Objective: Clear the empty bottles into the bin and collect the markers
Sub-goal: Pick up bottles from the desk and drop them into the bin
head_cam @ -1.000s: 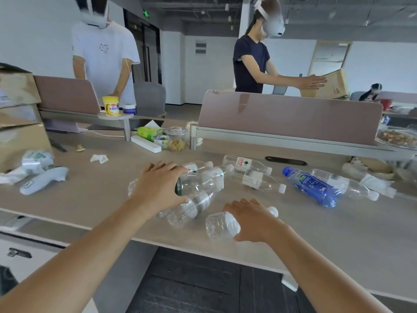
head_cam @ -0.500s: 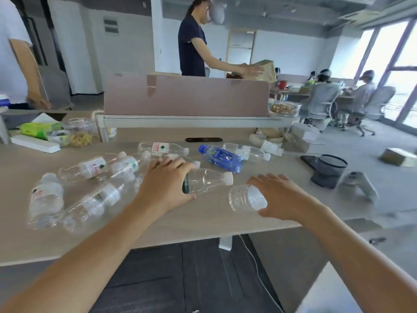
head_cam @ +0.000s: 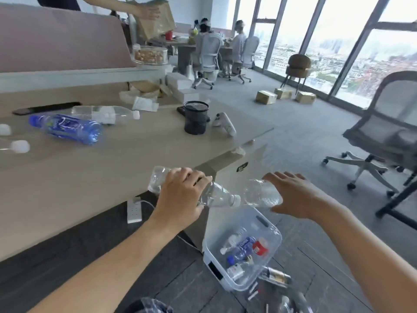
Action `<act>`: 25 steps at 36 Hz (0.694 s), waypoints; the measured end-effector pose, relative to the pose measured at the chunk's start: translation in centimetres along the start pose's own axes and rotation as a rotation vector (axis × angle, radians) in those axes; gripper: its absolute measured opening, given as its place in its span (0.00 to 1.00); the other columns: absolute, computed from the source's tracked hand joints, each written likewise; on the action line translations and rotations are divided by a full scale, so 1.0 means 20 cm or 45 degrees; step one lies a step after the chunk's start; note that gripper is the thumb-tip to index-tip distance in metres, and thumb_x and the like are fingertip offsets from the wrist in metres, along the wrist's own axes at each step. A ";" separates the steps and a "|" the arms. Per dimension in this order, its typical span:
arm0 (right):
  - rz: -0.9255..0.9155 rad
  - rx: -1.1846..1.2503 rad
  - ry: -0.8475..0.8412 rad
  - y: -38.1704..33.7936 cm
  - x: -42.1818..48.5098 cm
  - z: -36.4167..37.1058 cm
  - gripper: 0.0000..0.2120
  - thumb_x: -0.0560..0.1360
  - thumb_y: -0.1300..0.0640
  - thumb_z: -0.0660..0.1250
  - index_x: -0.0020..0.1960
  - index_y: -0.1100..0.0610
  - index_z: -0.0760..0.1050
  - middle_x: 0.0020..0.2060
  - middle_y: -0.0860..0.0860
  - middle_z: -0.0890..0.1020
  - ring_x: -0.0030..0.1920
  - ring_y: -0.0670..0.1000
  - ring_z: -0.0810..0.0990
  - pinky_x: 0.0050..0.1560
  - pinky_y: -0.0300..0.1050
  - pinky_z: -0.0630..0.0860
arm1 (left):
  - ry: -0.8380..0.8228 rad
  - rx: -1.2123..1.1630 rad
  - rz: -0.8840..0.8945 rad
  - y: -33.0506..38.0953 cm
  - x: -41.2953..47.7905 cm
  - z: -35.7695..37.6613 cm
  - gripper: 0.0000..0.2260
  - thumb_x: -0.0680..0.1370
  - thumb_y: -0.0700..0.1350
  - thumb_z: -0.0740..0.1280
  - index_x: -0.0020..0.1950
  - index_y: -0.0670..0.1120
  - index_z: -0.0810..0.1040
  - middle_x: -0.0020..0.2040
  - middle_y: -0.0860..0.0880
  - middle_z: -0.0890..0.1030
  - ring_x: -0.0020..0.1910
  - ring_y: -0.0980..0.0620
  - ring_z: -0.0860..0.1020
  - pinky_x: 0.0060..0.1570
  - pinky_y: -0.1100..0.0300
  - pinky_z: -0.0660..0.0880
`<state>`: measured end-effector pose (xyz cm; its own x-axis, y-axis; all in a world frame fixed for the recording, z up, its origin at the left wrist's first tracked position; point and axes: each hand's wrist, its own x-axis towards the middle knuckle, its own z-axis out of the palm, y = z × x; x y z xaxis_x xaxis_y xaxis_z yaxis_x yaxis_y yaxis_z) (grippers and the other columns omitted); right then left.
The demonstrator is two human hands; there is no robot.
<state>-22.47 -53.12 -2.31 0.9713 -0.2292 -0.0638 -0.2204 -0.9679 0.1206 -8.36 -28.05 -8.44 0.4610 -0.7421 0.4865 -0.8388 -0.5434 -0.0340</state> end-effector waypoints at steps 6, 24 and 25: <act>0.183 0.038 -0.074 0.26 -0.14 0.10 0.38 0.70 0.42 0.72 0.73 0.45 0.57 0.71 0.44 0.68 0.69 0.49 0.67 0.70 0.48 0.60 | -0.199 -0.173 0.096 0.33 0.21 0.33 0.27 0.68 0.53 0.74 0.66 0.53 0.73 0.60 0.54 0.78 0.59 0.50 0.73 0.64 0.53 0.65; 0.167 0.055 0.000 0.35 -0.03 0.34 0.38 0.68 0.40 0.74 0.72 0.44 0.60 0.69 0.44 0.70 0.70 0.49 0.67 0.73 0.53 0.53 | -0.575 -0.497 -0.168 0.34 0.27 0.52 0.17 0.77 0.54 0.66 0.66 0.55 0.75 0.60 0.57 0.79 0.61 0.55 0.75 0.65 0.53 0.67; 0.173 0.055 -0.013 0.34 0.01 0.37 0.38 0.69 0.41 0.74 0.72 0.45 0.60 0.69 0.44 0.70 0.70 0.49 0.67 0.73 0.54 0.53 | -0.555 -0.479 -0.176 0.32 0.26 0.50 0.17 0.77 0.53 0.66 0.65 0.55 0.75 0.60 0.57 0.79 0.61 0.55 0.75 0.64 0.53 0.67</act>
<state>-24.52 -60.43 -8.86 0.9313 -0.3592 -0.0600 -0.3537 -0.9314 0.0859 -8.45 -39.34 -14.80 0.5828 -0.8105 0.0581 -0.7710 -0.5290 0.3547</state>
